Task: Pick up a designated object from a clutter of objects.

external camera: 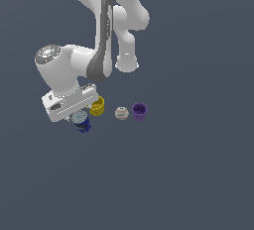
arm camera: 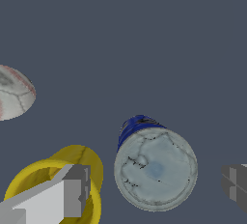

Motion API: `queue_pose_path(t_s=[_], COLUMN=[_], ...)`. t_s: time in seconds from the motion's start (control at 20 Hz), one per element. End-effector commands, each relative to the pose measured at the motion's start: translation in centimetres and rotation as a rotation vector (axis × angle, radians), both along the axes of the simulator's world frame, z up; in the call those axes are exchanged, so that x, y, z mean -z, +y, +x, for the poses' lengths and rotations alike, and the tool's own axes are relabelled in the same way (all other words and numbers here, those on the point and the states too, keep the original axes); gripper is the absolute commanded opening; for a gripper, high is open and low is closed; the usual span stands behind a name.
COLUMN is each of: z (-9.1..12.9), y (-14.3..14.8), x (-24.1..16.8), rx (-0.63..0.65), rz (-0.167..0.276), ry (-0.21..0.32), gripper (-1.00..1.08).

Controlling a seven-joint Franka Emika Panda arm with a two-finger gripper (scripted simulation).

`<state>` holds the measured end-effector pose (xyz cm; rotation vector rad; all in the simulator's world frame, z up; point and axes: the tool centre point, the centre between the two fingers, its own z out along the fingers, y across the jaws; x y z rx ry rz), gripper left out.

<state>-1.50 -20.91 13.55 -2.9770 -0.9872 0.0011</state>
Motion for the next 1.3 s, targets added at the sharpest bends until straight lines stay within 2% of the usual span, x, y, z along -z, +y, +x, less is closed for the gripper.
queue_pose_path(t_s=[0.0, 0.6, 1.25], z=[-0.2, -0.6, -0.6], y=[-0.6, -1.3, -1.3], x=[0.5, 1.4, 6.0], rx=[-0.022, -0.045, -0.048], rz=[-0.002, -0.004, -0.005], ry=[-0.001, -0.002, -0.002], gripper=[1.00, 1.00, 1.00])
